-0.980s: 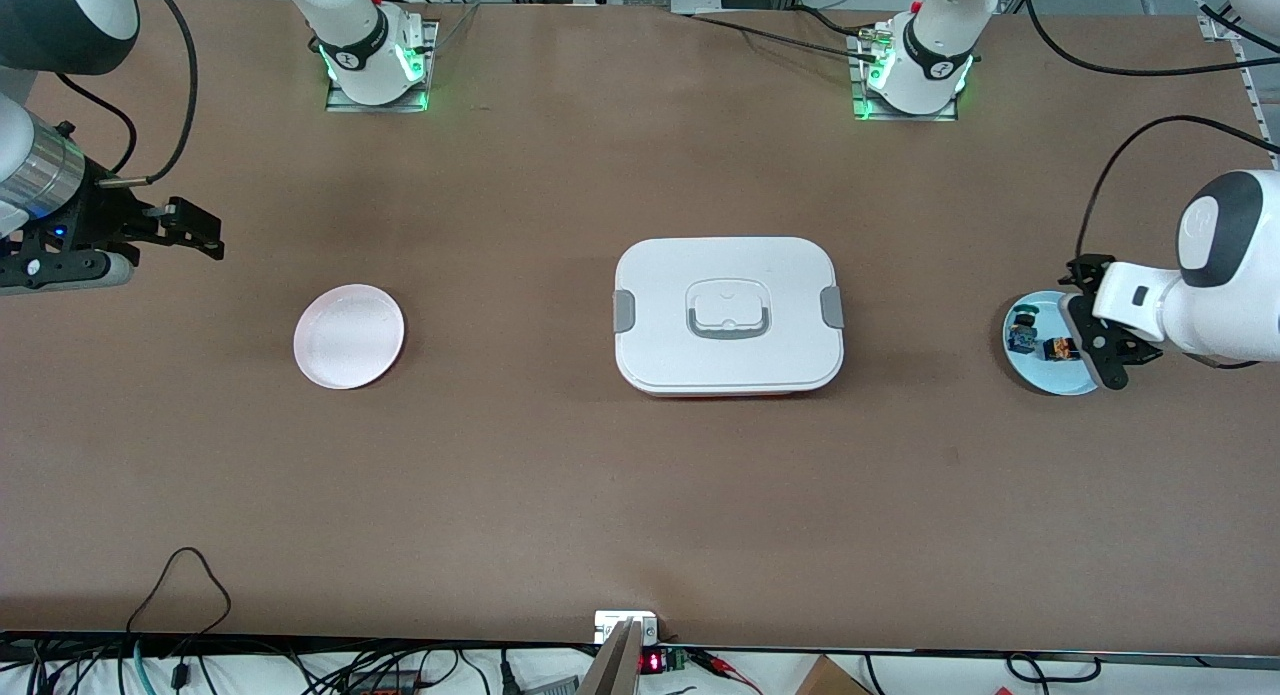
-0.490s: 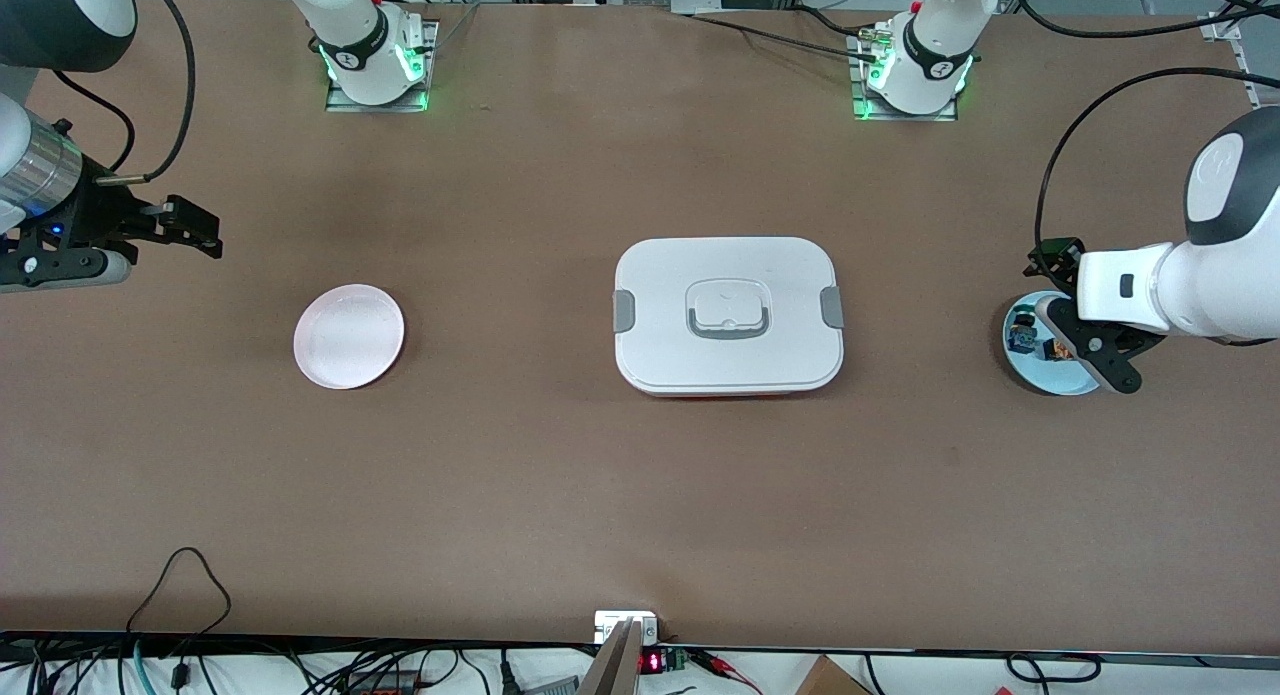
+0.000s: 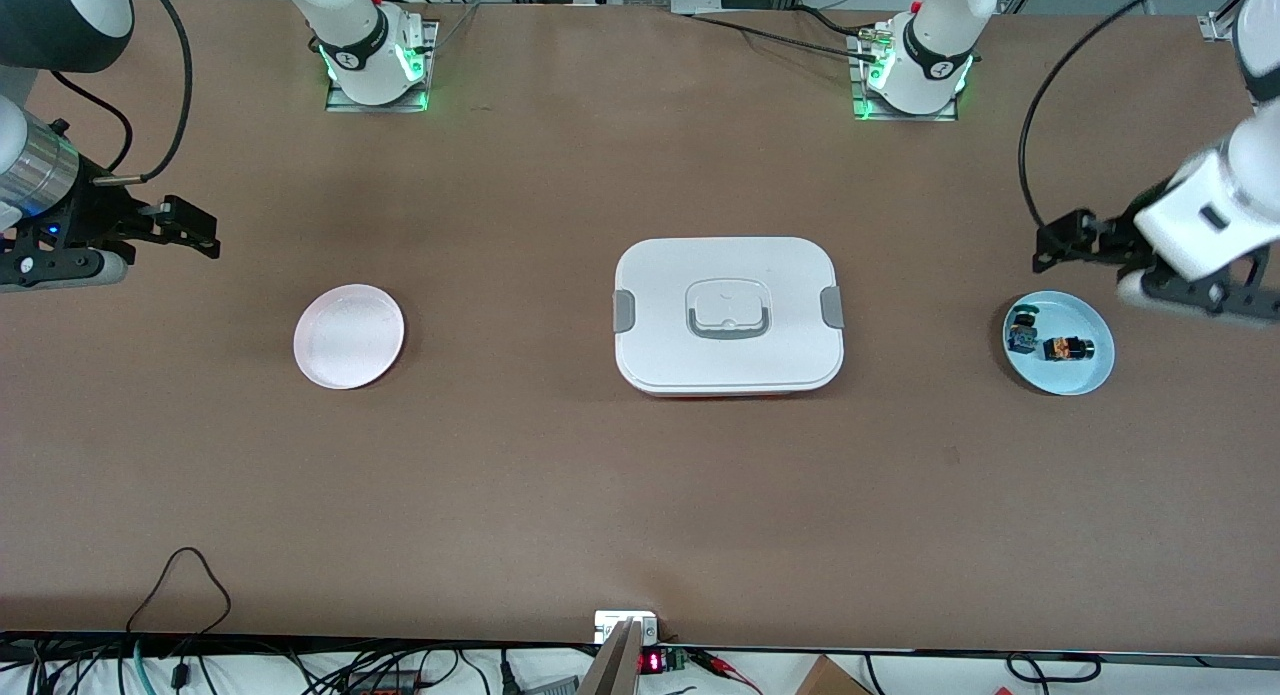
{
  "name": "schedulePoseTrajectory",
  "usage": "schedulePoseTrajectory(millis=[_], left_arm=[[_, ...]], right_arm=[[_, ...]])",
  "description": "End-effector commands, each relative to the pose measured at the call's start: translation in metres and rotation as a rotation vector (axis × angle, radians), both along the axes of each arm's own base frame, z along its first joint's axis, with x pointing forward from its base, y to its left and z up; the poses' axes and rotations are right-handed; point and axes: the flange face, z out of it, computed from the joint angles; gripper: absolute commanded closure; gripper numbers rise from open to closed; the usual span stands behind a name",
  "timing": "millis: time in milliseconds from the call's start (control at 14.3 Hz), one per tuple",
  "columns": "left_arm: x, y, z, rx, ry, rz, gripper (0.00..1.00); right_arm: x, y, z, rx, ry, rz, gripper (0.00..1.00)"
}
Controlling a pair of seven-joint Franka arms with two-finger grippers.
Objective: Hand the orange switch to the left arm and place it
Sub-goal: 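Open the left gripper and lift it away from the plate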
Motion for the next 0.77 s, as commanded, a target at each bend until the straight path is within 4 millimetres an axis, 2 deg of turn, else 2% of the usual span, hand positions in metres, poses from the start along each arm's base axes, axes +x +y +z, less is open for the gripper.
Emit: schedulePoseTrajectory(millis=[0, 140, 210, 350, 560, 700], left_arm=[[-0.045, 0.01, 0.002, -0.011, -0.037, 0.068, 0.0], [-0.045, 0.011, 0.004, -0.015, -0.033, 0.092, 0.0], [-0.044, 0.019, 0.007, -0.017, -0.036, 0.137, 0.0], [-0.042, 0.017, 0.002, -0.007, -0.02, 0.131, 0.0], [-0.034, 0.003, 0.008, 0.073, -0.001, 0.123, 0.0], [-0.035, 0.007, 0.008, 0.063, 0.014, 0.148, 0.0]], right_arm=[[-0.003, -0.001, 0.007, -0.013, 0.0, -0.007, 0.0], [-0.003, -0.001, 0.007, -0.013, 0.0, -0.007, 0.0], [-0.003, -0.001, 0.007, -0.013, 0.0, -0.007, 0.0], [-0.003, -0.001, 0.007, -0.013, 0.0, -0.007, 0.0], [-0.003, -0.001, 0.007, -0.011, -0.001, -0.008, 0.0], [-0.003, -0.001, 0.007, -0.01, -0.001, -0.008, 0.0]])
